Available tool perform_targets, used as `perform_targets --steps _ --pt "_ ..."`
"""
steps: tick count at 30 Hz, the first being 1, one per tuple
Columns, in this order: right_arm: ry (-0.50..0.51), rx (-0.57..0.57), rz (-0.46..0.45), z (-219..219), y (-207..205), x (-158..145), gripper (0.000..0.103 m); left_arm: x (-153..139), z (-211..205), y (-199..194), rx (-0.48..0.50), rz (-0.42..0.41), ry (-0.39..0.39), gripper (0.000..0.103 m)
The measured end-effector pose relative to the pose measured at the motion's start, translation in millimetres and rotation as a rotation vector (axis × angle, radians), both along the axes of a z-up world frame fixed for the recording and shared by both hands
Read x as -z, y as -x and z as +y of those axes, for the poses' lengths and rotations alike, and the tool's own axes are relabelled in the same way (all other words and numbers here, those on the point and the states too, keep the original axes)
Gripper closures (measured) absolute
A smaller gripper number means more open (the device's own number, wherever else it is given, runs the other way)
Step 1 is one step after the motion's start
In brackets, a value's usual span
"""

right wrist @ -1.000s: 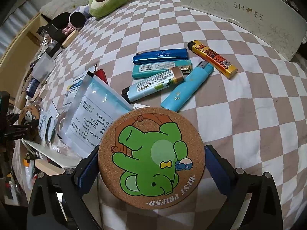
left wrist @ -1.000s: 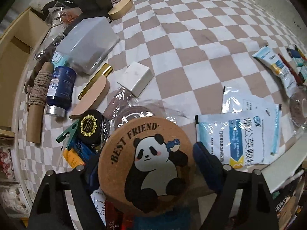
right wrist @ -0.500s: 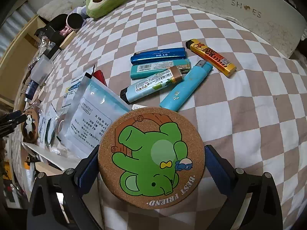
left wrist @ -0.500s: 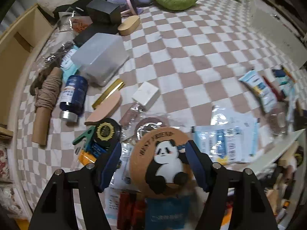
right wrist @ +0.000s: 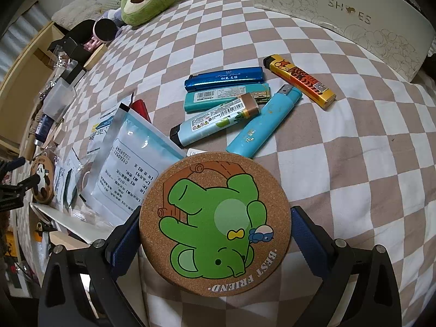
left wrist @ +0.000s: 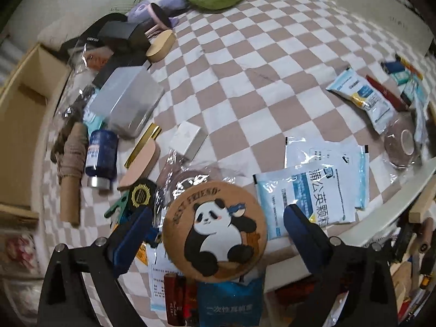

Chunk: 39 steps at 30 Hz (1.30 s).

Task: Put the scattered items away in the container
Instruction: 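Lift both cork coasters up off the bed with both tools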

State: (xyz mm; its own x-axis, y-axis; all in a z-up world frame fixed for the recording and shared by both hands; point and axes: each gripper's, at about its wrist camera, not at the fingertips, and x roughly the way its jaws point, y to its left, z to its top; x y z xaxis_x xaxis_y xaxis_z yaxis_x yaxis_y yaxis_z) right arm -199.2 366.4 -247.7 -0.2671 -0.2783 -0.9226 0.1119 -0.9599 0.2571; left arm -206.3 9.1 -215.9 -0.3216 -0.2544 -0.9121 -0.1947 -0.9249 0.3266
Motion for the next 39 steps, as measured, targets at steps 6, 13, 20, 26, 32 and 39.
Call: perform_targets --steps 6,13,20,26,32,39 --pt "0.007 0.0 -0.001 -0.3 -0.4 0.3 0.003 25.5 -0.6 11.9 -0.025 -0.1 -0.022 0.003" --pt "0.013 0.0 -0.002 0.4 0.0 0.3 0.002 44.0 -35.8 15.0 -0.103 -0.098 0.111 0.0" --pt "0.014 0.0 -0.004 -0.3 0.6 0.4 0.003 28.2 -100.7 -0.8 -0.212 -0.076 0.012 0.0" --pt "0.014 0.022 -0.001 0.5 0.9 -0.9 0.003 24.9 -120.5 -10.9 -0.171 -0.043 -0.076 0.007" --pt "0.009 0.038 0.001 0.1 0.6 -3.6 0.003 27.3 -113.5 -7.1 -0.12 -0.028 -0.068 0.007" --pt "-0.015 0.025 0.0 -0.4 -1.0 -1.9 0.003 32.8 -131.2 1.9 -0.151 -0.049 -0.127 0.0"
